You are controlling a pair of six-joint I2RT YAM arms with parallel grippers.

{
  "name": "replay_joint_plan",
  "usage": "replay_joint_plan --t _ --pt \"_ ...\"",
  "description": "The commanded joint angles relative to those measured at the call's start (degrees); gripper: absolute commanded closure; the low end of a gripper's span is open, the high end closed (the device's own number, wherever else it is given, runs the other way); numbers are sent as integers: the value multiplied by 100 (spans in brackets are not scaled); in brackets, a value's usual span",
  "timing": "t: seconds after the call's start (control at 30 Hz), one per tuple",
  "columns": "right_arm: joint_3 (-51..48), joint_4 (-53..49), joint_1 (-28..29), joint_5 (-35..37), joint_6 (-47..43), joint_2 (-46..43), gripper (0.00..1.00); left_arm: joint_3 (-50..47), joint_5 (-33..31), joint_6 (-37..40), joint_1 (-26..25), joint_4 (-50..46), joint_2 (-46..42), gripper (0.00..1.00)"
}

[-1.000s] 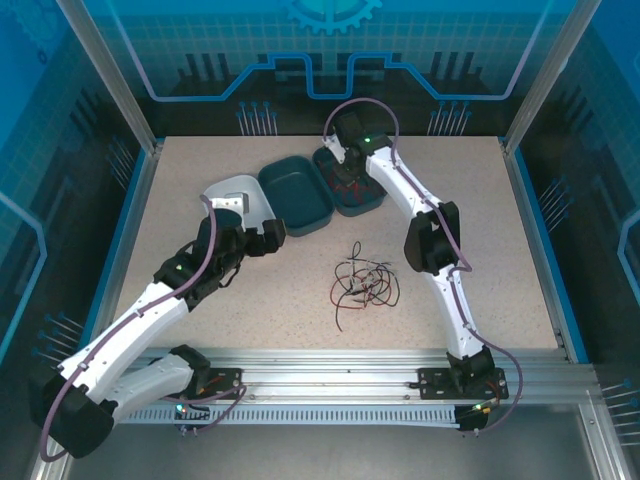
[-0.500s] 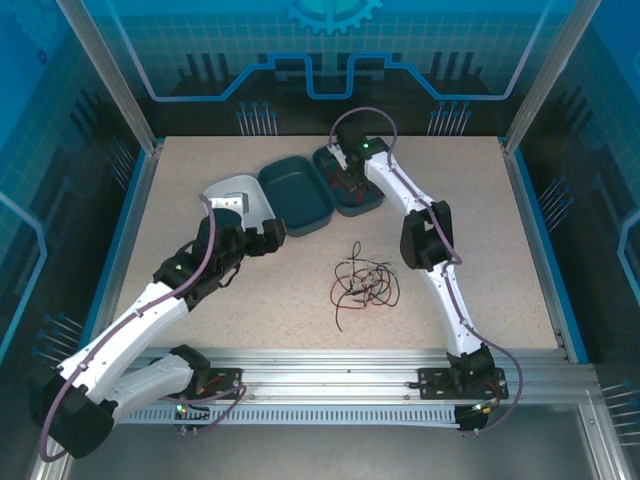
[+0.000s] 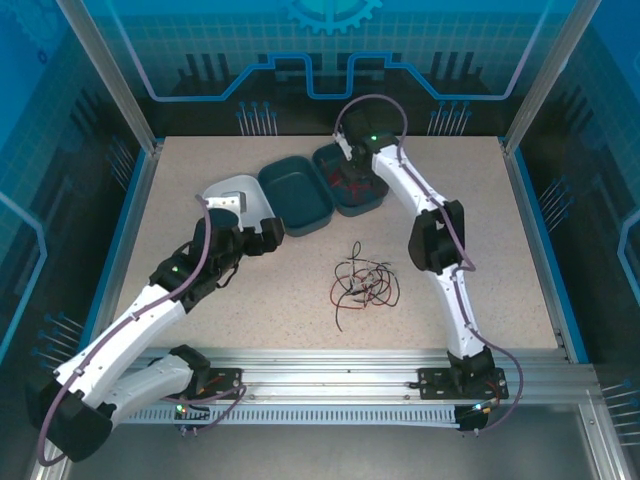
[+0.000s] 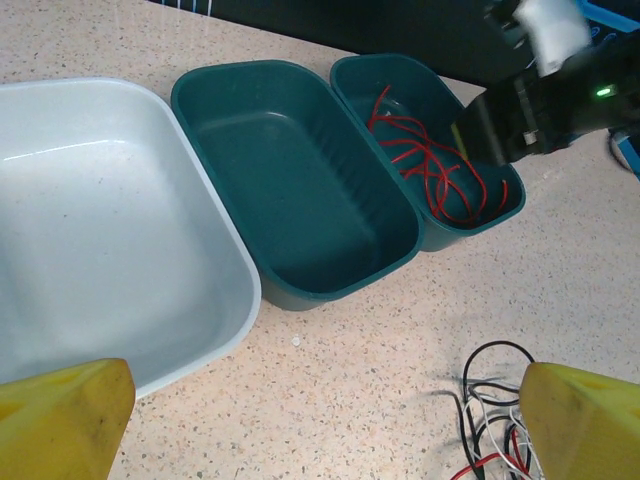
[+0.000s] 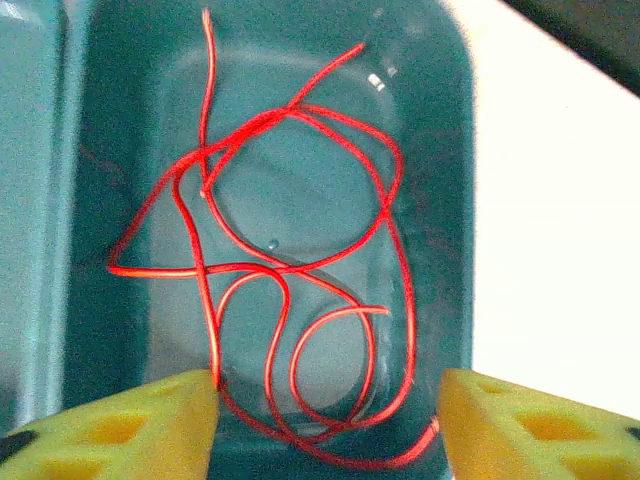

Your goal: Untangle the cables

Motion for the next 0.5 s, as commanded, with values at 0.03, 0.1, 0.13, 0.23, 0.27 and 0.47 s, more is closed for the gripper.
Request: replay_joint_plan --t 0.03,0.1,0.13,0.23,0.27,0.47 --pt "-663 305 121 -7 220 -1008 16 158 -48 -3 45 -112 -131 1" --pt "-1024 404 159 -26 336 -1354 0 156 -89 10 43 -105 -131 1" --pt "-1251 459 168 -44 424 -1537 0 172 -118 18 40 -100 -131 1" --pt "-2181 921 244 -110 542 -2163 0 226 -190 12 44 -126 -137 1" --pt "-2500 1077 274 -102 604 -2411 0 239 -206 10 40 -126 -148 1" --pt "-4221 1625 405 133 1001 -3723 0 180 -358 32 59 -135 -264 1"
